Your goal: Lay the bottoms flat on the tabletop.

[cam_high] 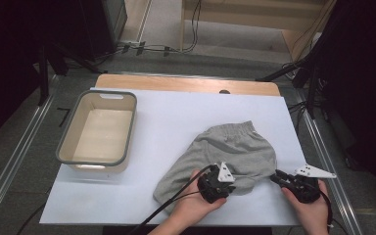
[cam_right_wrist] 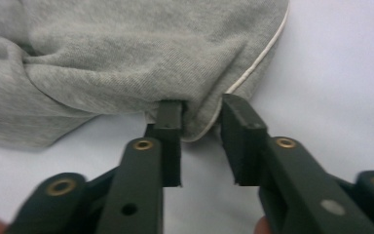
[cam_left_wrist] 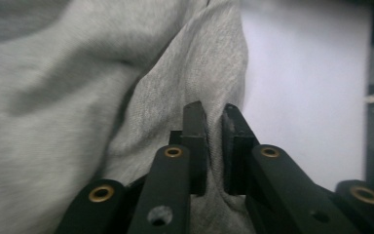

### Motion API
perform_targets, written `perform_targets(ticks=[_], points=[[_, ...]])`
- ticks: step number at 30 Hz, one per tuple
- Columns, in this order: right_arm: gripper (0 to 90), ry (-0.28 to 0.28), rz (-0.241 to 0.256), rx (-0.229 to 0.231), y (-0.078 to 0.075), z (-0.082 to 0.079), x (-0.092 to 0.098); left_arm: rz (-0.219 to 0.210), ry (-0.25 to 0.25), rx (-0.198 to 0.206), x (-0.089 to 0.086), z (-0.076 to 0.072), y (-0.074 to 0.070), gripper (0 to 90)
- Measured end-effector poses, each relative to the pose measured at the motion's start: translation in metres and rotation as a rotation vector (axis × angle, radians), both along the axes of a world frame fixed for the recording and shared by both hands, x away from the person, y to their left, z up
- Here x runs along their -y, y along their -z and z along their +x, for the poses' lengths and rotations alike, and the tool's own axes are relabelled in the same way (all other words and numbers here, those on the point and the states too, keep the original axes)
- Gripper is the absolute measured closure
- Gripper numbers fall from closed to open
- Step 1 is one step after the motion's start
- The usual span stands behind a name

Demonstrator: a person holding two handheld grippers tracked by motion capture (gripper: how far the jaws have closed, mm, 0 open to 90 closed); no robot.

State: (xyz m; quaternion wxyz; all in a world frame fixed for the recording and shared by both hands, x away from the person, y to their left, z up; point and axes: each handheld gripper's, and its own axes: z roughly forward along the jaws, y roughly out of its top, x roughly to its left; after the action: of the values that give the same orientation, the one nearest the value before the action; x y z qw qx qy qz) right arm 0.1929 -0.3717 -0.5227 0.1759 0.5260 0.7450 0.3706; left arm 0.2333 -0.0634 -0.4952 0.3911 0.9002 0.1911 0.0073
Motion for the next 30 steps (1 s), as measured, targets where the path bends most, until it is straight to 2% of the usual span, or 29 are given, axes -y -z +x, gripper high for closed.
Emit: perform_targets(ticks=[1,2,4,5,6,7,8,10,11,12,14,15,16,17,18,20,21,22,23,25,27,28,29,30], points=[[74.9,-0.01,0.011,0.013,-0.005,0.003,0.0,-0.047,-0.026,-0.01,-0.012,0.006,-0.008,84.0],[74.9,-0.01,0.011,0.013,-0.005,0.003,0.0,-0.047,-0.026,-0.01,-0.012,0.006,-0.008,84.0],[77.6,-0.014,0.021,0.04,-0.014,0.007,0.0,-0.095,-0.038,-0.044,-0.025,0.016,-0.017,84.0],[78.1,-0.017,0.024,0.054,-0.019,0.01,-0.001,-0.106,-0.057,-0.04,-0.032,0.02,-0.02,84.0],[78.9,-0.019,0.03,0.08,-0.03,0.016,-0.002,-0.119,-0.108,-0.035,-0.047,0.031,-0.025,84.0],[79.2,-0.016,0.025,0.091,-0.035,0.021,-0.003,-0.119,-0.108,-0.035,-0.047,0.031,-0.025,84.0],[79.2,-0.016,0.025,0.091,-0.035,0.021,-0.003,-0.13,-0.136,-0.043,-0.055,0.037,-0.026,84.0],[79.3,-0.015,0.021,0.102,-0.041,0.032,-0.005,-0.131,-0.182,-0.051,-0.069,0.048,-0.026,84.0],[79.4,-0.022,0.028,0.093,-0.043,0.047,-0.008,-0.13,-0.198,-0.055,-0.075,0.053,-0.025,84.0],[79.4,-0.031,0.027,0.09,-0.043,0.054,-0.011,-0.116,-0.236,-0.055,-0.083,0.059,-0.022,84.0],[79.4,-0.043,0.01,0.08,-0.041,0.068,-0.02,-0.11,-0.25,-0.056,-0.086,0.062,-0.021,83.9],[79.4,-0.043,0.01,0.08,-0.041,0.068,-0.02,-0.1,-0.264,-0.061,-0.089,0.064,-0.019,83.9],[79.4,-0.053,-0.011,0.066,-0.038,0.081,-0.029,-0.095,-0.282,-0.07,-0.091,0.067,-0.014,83.8],[79.4,-0.053,-0.011,0.066,-0.038,0.081,-0.029,-0.095,-0.282,-0.07,-0.091,0.067,-0.014,83.7],[79.2,-0.053,-0.035,0.051,-0.032,0.091,-0.038,-0.086,-0.285,-0.074,-0.091,0.068,-0.011,83.6],[78.2,-0.057,-0.042,0.042,-0.029,0.095,-0.041,-0.079,-0.297,-0.077,-0.092,0.07,-0.007,83.6],[70.9,-0.057,-0.031,0.031,-0.024,0.1,-0.046,-0.082,-0.304,-0.08,-0.092,0.07,-0.006,83.5],[67.9,-0.064,-0.001,0.026,-0.023,0.1,-0.046,-0.081,-0.304,-0.079,-0.092,0.071,-0.005,83.5],[67.9,-0.064,-0.001,0.026,-0.023,0.1,-0.046,-0.083,-0.306,-0.078,-0.092,0.07,-0.005,83.5],[57.3,-0.087,0.072,0.024,-0.025,0.096,-0.046,-0.086,-0.297,-0.071,-0.092,0.069,-0.005,83.5],[45.2,-0.074,0.074,0.063,-0.032,0.083,-0.045,-0.087,-0.293,-0.068,-0.092,0.068,-0.005,83.4],[45.2,-0.074,0.074,0.063,-0.032,0.083,-0.045,-0.091,-0.294,-0.069,-0.092,0.068,-0.005,83.4],[40.7,-0.058,0.084,0.085,-0.035,0.073,-0.042,-0.091,-0.294,-0.069,-0.092,0.068,-0.005,83.4],[40.7,-0.058,0.084,0.085,-0.035,0.073,-0.042,-0.094,-0.295,-0.07,-0.092,0.068,-0.005,83.4]])
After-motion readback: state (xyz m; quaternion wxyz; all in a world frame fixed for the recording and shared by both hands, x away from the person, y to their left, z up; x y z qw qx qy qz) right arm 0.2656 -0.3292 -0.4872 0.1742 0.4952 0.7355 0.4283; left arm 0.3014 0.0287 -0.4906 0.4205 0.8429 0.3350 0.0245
